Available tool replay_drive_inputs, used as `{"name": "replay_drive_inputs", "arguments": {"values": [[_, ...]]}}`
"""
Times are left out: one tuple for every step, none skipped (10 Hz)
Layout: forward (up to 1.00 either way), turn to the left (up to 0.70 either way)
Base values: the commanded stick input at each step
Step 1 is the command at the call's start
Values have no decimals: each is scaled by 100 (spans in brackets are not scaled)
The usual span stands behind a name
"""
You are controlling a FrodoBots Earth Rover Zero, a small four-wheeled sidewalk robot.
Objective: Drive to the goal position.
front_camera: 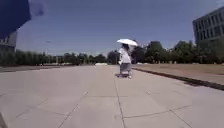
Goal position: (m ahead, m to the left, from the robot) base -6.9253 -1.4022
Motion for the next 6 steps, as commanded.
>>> {"name": "replay_drive_inputs", "arguments": {"values": [[100, 0], [100, 0], [100, 0], [100, 0], [100, 0], [100, 0]]}}
